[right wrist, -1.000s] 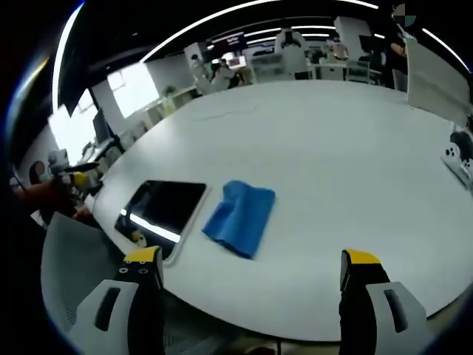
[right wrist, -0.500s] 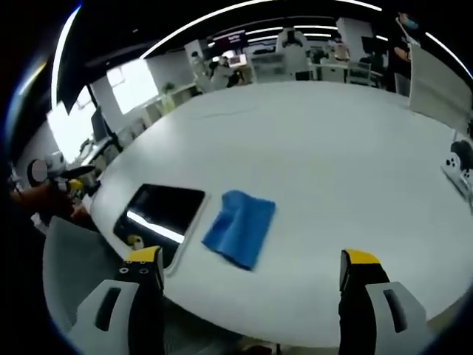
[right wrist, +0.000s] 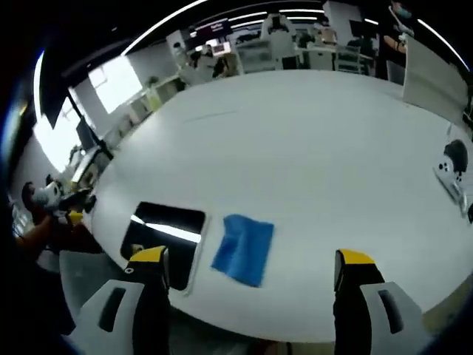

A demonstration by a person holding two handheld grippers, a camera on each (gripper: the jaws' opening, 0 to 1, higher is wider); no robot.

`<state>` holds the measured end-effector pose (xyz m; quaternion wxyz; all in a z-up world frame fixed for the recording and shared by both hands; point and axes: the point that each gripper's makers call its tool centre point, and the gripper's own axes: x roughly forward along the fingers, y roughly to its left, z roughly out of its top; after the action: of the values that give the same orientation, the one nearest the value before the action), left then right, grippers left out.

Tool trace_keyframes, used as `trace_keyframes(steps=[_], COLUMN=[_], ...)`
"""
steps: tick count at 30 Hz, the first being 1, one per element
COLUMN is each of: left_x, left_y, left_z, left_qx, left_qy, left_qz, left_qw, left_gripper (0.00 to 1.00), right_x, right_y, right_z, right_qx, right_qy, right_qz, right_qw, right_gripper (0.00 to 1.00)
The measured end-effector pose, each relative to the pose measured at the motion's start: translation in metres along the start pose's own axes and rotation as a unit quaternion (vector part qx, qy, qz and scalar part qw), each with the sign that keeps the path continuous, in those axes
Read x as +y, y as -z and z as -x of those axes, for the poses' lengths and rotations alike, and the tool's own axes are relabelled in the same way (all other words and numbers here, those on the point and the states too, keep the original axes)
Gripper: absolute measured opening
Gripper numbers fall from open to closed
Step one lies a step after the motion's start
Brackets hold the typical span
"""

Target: Wipe the mirror surface with the cleaning cloth until all visible marks leave the cleaned area.

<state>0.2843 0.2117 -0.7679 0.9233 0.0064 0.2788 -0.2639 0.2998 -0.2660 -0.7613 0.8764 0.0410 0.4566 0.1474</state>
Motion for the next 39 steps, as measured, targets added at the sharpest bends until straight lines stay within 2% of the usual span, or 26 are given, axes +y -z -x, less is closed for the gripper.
trace_keyframes(steps=[2,5,8,13,17,18,20,23,27,31,39], left_x=[0.0,-0.001,0.002,0.002,0.0,0.0,-0.001,-0.002,-0.003,-0.003,-0.004], left_y=[0.001,0.001,0.002,0.0,0.002,0.003,0.005,0.008,0.007,0.007,0.012], left_z=[-0.001,-0.001,-0.002,-0.003,-0.004,-0.004,-0.004,-0.005,-0.004,-0.002,0.0], left_qx=[0.001,0.002,0.002,-0.002,-0.003,-0.003,-0.001,0.001,0.0,-0.001,0.004], left_qy=[0.001,0.004,0.003,0.002,0.003,0.003,0.004,0.004,0.003,0.002,0.0], left_qz=[0.0,0.001,0.003,0.004,0.007,0.007,0.008,0.011,0.012,0.014,0.016], left_qw=[1.0,1.0,1.0,1.0,1.0,1.0,1.0,0.9999,0.9999,0.9999,0.9999], left_gripper=[1.0,1.0,1.0,1.0,1.0,1.0,1.0,1.0,1.0,0.99,0.99], right_x=[0.004,0.012,0.021,0.02,0.017,0.015,0.006,0.003,0.001,0.0,0.003], right_y=[-0.001,-0.02,-0.026,-0.032,-0.025,-0.024,-0.014,-0.007,0.007,0.013,0.024], right_z=[0.003,0.002,0.001,-0.007,-0.019,-0.025,-0.037,-0.052,-0.07,-0.083,-0.104], right_qx=[0.032,0.021,0.041,0.058,0.066,0.062,0.074,0.067,0.077,0.072,0.076], right_qy=[-0.005,-0.006,-0.013,-0.008,-0.005,-0.005,0.008,0.008,0.01,0.013,0.019], right_qz=[0.014,0.009,0.026,0.05,0.06,0.076,0.074,0.053,0.048,0.057,0.046], right_qw=[0.9994,0.9997,0.9987,0.9971,0.996,0.9952,0.9945,0.9963,0.9958,0.9957,0.9959], right_gripper=[0.88,0.82,0.83,0.82,0.79,0.75,0.66,0.62,0.51,0.34,0.21])
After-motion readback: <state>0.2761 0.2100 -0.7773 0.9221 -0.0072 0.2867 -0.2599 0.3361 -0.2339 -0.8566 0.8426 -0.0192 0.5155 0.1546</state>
